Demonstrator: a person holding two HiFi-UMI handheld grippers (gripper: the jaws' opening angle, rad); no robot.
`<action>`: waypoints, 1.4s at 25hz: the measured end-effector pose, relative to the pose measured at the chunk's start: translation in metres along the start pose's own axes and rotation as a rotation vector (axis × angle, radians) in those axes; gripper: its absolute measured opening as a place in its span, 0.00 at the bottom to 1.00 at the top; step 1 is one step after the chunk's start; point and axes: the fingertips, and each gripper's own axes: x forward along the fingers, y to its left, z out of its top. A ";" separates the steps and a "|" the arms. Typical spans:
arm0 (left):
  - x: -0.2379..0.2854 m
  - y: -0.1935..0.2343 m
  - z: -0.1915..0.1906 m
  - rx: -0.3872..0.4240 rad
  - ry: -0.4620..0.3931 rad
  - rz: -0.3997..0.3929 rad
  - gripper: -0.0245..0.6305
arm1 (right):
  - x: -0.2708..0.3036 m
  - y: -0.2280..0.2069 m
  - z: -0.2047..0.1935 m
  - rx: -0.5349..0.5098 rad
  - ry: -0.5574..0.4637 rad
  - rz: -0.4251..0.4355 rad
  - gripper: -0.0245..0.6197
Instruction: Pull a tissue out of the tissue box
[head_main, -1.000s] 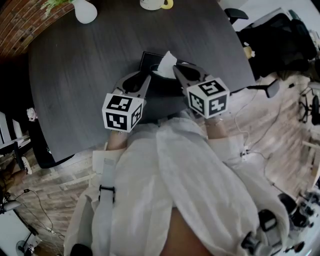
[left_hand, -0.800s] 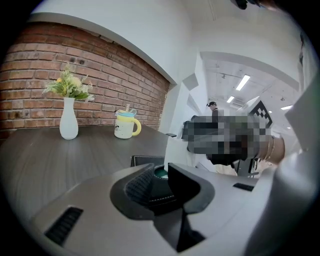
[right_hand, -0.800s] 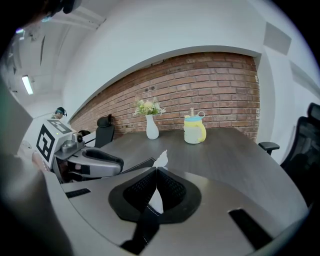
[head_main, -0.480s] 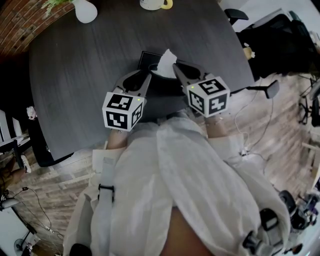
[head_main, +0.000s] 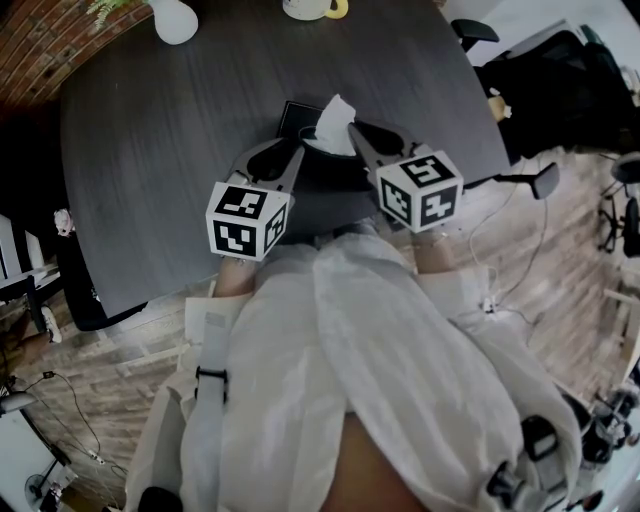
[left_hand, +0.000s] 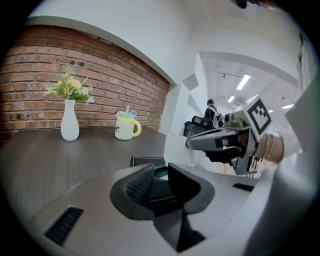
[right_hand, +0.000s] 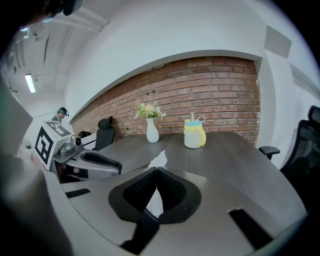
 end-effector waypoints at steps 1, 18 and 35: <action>0.001 -0.001 0.001 0.001 -0.002 -0.001 0.16 | -0.001 -0.001 0.000 0.001 -0.002 -0.001 0.05; 0.003 -0.001 0.007 0.002 -0.010 -0.001 0.16 | -0.004 -0.001 0.014 0.020 -0.064 0.017 0.05; 0.004 0.004 0.014 0.003 -0.034 0.003 0.16 | -0.011 -0.001 0.046 0.012 -0.151 0.021 0.05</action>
